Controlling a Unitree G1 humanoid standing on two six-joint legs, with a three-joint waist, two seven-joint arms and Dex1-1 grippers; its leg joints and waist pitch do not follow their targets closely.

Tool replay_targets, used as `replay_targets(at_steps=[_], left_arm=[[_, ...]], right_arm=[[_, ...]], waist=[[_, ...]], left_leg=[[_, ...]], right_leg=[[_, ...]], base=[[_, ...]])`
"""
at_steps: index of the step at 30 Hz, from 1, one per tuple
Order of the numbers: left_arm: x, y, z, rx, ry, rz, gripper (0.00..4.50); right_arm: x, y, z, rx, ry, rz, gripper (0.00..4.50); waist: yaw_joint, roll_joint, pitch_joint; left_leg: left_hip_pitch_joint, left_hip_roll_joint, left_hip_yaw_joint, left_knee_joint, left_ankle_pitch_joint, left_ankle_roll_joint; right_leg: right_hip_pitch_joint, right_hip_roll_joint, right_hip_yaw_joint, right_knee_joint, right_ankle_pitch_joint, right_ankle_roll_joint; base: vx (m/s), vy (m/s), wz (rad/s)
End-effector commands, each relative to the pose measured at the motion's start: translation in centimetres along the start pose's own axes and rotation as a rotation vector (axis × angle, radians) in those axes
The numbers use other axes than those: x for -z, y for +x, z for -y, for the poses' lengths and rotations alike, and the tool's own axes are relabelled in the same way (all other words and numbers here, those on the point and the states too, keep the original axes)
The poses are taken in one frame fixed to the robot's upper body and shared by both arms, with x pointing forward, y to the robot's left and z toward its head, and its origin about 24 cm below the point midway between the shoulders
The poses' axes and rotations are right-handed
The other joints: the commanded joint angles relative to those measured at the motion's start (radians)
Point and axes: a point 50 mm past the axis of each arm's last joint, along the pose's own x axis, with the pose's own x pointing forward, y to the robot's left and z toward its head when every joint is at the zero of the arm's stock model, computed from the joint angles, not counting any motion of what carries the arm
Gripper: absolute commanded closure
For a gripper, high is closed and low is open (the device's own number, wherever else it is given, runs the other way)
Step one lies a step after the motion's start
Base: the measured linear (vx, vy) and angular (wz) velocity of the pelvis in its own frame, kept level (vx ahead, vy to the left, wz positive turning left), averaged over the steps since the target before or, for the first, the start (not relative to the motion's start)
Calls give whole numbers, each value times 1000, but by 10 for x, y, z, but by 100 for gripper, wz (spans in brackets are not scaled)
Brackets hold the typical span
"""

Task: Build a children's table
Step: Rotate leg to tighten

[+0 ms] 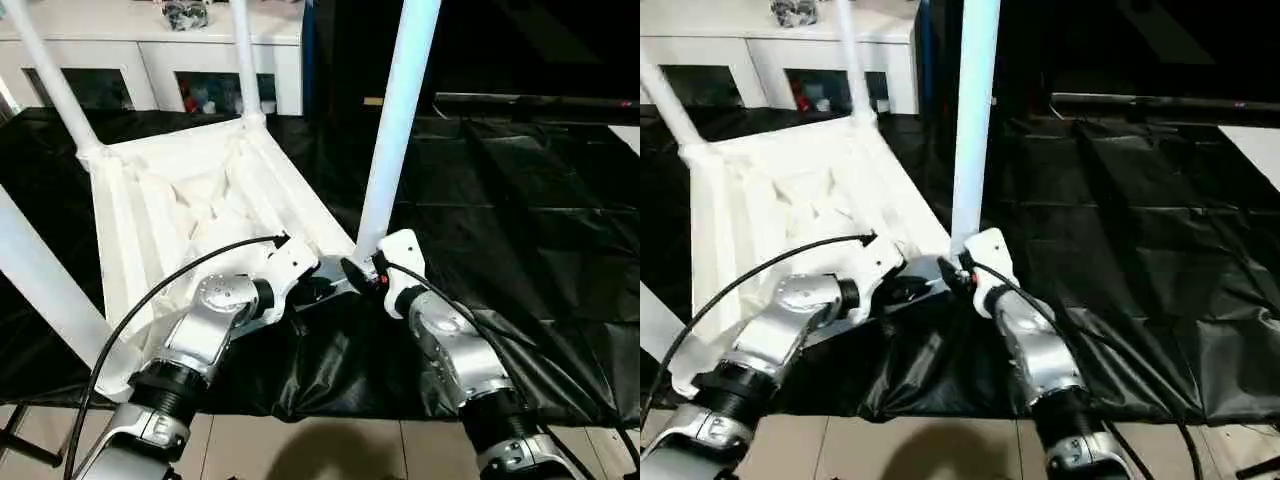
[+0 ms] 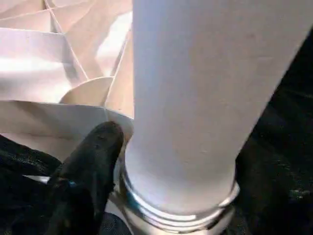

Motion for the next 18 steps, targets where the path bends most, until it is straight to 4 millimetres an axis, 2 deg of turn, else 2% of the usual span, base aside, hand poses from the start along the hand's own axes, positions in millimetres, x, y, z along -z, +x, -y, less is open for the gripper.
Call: replay_targets(at_steps=[1,2,3,5,8,9,14,15,16,17,18], left_arm=[[-14,11,13,70,0,89,450],[-12,6,12,99,17,100,450],[-12,4,12,111,24,101,450],[-8,-1,11,147,25,97,450],[-3,-11,9,221,43,83,450],[-1,-14,7,234,45,70,450],[5,-27,0,318,82,40,450],[5,-31,-2,346,76,36,450],[5,-32,-3,356,75,35,450],[5,-32,-3,356,75,35,450],[6,-35,-4,378,74,27,450]], right_arm=[[-1,6,-30,-195,-7,-8,69],[-1,2,-22,-198,-37,-9,69],[-1,1,-19,-206,-46,-8,69],[-2,-3,-12,-243,-70,-5,69],[-4,-13,-3,-343,-105,0,69],[-4,-16,-1,-387,-125,-1,69],[-5,-31,5,-547,-162,-30,69],[-5,-36,7,-607,-183,-46,69],[-4,-38,7,-628,-189,-52,69],[-4,-38,7,-628,-189,-52,69],[-4,-40,7,-667,-204,-64,69]], waist=[[4,-8,-52],[5,-9,-53],[4,3,-54],[4,-4,-55],[7,-5,-55],[10,-2,-55],[21,-4,-54],[26,-8,-54],[26,-16,-53],[29,-11,-53],[30,-12,-53]], left_leg=[[-3,11,-4,-67,-301,7],[-3,11,-3,-66,-300,11],[-4,11,-4,-65,-293,11],[-4,12,-2,-63,-287,15],[-5,11,1,-61,-275,28],[0,14,2,-61,-278,32],[-1,15,1,-63,-270,31],[2,16,2,-62,-268,35],[1,17,3,-63,-268,37],[1,18,2,-63,-262,36],[0,18,2,-63,-259,35]], right_leg=[[37,-57,36,-96,-372,-127],[38,-58,36,-96,-359,-133],[39,-58,37,-92,-333,-142],[42,-56,36,-90,-295,-159],[44,-56,37,-87,-266,-177],[41,-57,37,-88,-273,-182],[45,-58,36,-87,-272,-179],[43,-59,36,-86,-279,-179],[43,-57,36,-87,-284,-178],[43,-60,37,-85,-287,-179],[43,-60,37,-84,-285,-180]], base=[[0,0,0],[0,0,0],[0,0,0],[0,0,0],[0,0,0],[0,0,0],[0,0,0],[0,0,0],[0,0,0],[0,0,0],[0,0,0]])
